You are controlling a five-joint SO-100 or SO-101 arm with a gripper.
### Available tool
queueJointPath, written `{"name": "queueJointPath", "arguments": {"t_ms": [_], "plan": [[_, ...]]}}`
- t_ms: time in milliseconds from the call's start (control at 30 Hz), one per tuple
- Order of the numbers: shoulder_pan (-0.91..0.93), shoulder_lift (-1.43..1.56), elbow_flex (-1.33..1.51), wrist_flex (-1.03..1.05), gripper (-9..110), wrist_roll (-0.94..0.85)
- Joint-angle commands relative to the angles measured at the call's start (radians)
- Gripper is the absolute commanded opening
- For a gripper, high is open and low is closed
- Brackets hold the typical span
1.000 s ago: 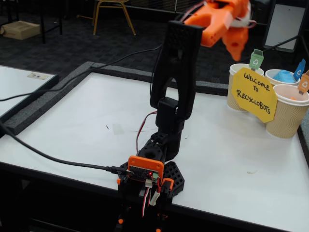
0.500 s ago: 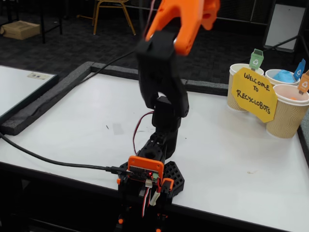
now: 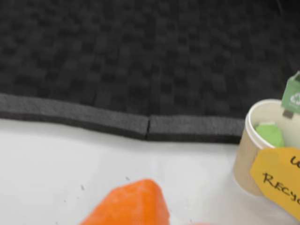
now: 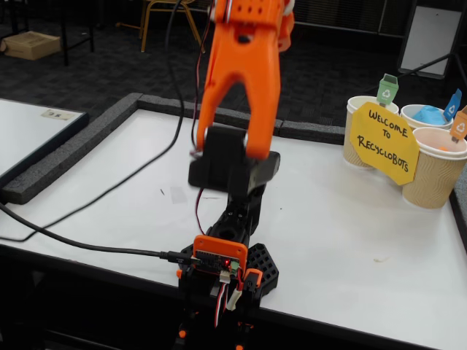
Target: Sort rubbish by color.
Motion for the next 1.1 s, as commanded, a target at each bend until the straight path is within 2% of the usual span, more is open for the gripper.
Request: {"name": "queueJointPath", "arguments": {"t_ms": [0, 300, 400, 867, 1067], "plan": [[-0.023, 0.078, 0.035, 0.0, 0, 0.02], [-0.02, 0.11, 0.094, 0.003, 0, 0.069], [-0.069, 0.046, 0.103, 0.014, 0, 0.069], [-0.785, -0.307, 0.08, 0.077, 0, 0.057], [-0.982, -0.417, 0.08, 0.077, 0, 0.054]]}}
